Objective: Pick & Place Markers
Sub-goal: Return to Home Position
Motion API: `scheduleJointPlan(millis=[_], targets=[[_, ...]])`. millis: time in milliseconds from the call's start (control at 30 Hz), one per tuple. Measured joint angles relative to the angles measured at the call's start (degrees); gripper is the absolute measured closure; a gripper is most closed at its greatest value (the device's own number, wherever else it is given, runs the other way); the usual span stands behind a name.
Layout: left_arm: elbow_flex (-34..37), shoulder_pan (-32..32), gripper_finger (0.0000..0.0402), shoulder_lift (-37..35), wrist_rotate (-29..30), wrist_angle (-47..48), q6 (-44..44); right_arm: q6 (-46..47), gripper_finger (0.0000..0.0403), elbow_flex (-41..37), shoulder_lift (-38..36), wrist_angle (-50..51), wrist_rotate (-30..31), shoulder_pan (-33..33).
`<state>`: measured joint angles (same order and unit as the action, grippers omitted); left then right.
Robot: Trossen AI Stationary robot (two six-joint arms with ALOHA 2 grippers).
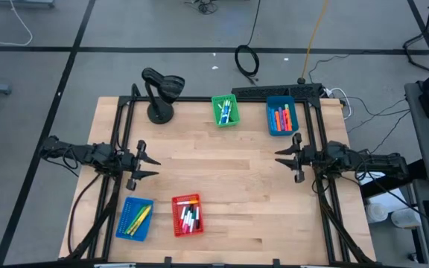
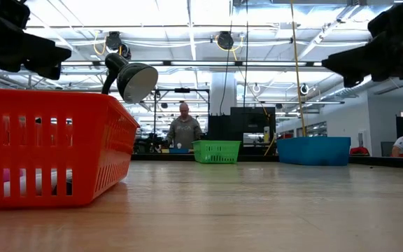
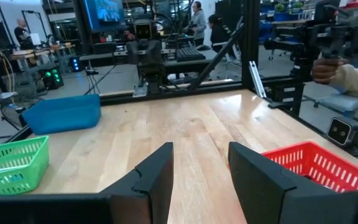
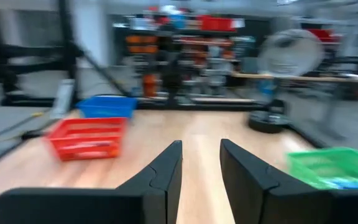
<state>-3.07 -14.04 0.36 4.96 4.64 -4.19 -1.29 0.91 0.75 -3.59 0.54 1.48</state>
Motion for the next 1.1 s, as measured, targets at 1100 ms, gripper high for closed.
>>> scheduleJointPlan(millis=[1100], targets=[[-0.02, 0.0, 0.0243, 0.0, 0.06, 0.33, 0.22, 1.85, 0.0307, -0.04, 1.95, 0.44, 1.13, 0.0]])
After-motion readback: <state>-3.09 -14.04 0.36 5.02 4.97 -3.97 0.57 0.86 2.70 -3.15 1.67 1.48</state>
